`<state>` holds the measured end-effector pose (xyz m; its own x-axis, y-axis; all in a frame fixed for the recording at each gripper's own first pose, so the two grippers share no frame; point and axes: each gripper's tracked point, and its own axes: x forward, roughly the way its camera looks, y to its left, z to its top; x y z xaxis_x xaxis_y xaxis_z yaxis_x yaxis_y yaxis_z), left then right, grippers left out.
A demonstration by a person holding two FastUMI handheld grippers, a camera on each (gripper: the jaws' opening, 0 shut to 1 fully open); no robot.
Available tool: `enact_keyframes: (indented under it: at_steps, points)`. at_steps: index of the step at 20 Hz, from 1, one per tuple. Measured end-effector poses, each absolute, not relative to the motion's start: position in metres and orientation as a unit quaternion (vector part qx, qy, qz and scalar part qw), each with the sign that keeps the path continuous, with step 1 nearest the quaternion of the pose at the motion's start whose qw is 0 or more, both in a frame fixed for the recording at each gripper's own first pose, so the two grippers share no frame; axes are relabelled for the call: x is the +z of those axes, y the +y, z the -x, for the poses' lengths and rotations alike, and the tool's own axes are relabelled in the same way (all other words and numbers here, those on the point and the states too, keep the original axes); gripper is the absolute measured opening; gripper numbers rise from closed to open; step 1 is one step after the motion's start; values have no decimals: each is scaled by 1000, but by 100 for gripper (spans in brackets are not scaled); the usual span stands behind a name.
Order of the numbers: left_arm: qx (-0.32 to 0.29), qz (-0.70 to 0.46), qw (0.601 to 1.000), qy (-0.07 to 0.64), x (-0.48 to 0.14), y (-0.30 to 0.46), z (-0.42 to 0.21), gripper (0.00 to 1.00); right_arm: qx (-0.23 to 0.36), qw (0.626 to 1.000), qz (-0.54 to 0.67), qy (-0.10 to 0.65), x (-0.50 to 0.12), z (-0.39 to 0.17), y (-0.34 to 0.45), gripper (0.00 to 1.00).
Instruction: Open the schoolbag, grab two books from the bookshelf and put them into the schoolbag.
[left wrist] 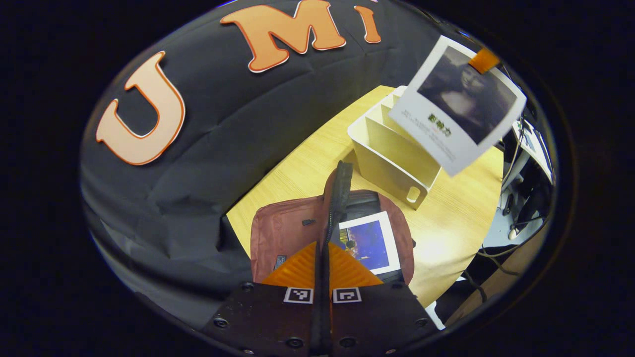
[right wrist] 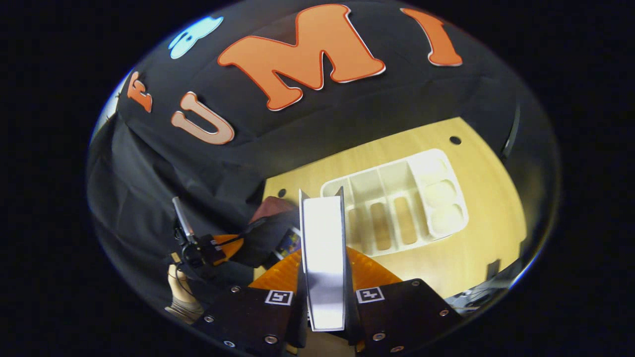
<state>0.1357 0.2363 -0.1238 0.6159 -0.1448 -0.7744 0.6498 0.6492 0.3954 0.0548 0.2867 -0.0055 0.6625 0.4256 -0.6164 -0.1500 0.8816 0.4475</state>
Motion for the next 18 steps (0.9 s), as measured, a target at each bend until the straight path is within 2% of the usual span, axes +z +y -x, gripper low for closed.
enact_keyframes:
  at_steps: [3,7,13,18]
  points:
    - [-240,-343,828,373,-124,233,-133,1,186,872,-244,380,-52,-48,315,31]
    - [-240,-342,829,373,-122,232,-131,1,192,839,-316,400,-119,-62,352,31]
    - [-234,-325,834,379,-121,228,-132,1,188,815,-379,396,-174,-103,422,31]
    - [-237,-321,835,379,-119,223,-127,1,192,816,-387,385,-203,-128,464,31]
